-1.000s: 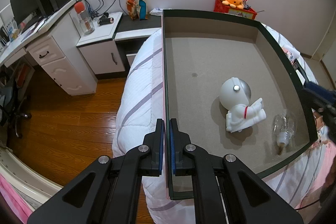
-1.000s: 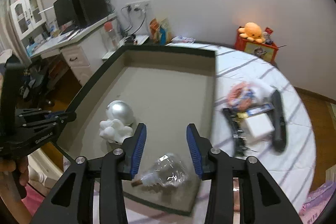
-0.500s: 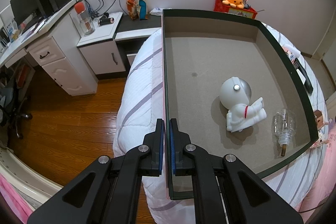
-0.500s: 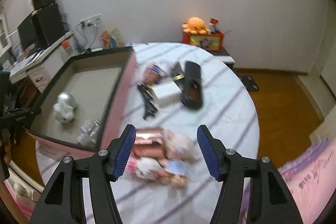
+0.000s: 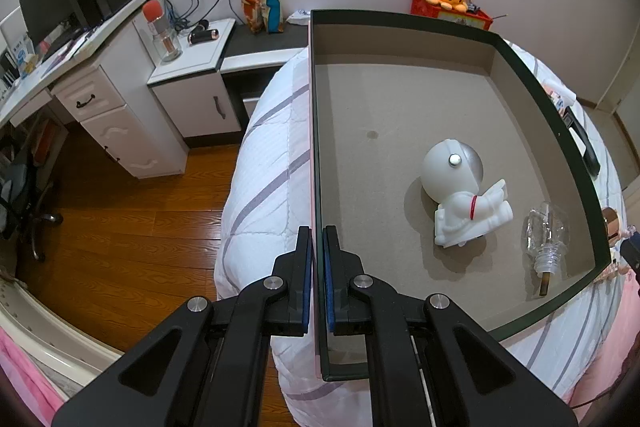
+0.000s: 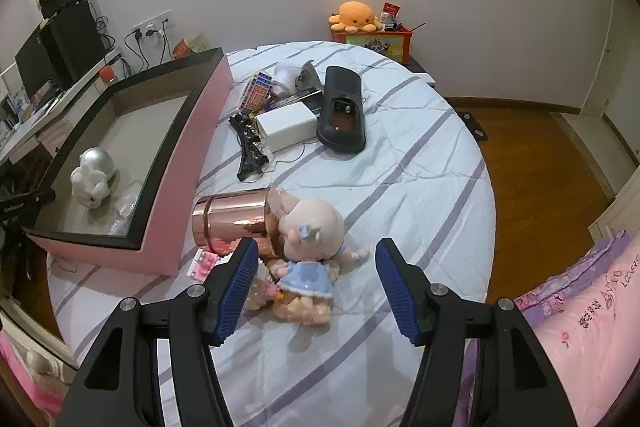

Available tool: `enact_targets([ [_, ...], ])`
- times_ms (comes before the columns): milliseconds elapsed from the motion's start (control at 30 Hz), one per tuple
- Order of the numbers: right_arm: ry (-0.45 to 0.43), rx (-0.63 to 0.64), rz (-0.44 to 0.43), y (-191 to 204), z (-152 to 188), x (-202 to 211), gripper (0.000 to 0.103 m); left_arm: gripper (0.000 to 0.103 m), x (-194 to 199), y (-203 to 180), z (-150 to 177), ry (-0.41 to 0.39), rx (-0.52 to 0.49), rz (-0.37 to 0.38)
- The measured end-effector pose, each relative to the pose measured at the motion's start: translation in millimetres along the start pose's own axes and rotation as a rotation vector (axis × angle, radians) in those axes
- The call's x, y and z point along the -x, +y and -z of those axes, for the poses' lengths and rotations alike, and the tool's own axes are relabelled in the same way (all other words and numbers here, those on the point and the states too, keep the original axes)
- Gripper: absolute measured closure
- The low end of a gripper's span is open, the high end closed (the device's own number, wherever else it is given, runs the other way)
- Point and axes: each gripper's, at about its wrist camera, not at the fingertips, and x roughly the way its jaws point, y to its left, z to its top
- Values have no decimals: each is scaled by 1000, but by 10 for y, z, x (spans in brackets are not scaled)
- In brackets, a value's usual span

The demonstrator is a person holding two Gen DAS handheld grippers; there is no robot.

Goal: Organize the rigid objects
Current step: 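Move the right tool to the doll figure and grasp it, then carry the doll figure into the box and release it with the right tool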

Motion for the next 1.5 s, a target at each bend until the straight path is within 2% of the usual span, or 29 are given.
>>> enact_targets([
  [233,38,-6,29,-50,-41,-163,40,98,-3,18,0,1,-2,-2],
  [333,64,-20,-16,-84,-40,-271,39,98,-4,22,-3,1,-4,-4],
  [400,98,7,4,-60,-21,-369,38,98,-6,15,-8,1,-3,-4],
  [500,87,-7,-18,-73,3,-418,39,98,-11,8,-13,1,-6,-4],
  [600,80,13,-30,-49,7,-402,44,98,-15,10,-20,1,-7,-5],
  [900,69,38,-16,-38,-17,-340,44,98,-22,2,-22,1,-8,-5],
  [1133,-10,40,5,-18,-201,-113,44,98,-23,-3,-19,1,-8,-6],
  [1300,-101,83,-59,289,-495,77,44,98,-20,-1,-15,1,-5,-3],
  [1500,-115,164,-194,894,-712,32,44,98,-18,-5,-11,2,-5,-1],
])
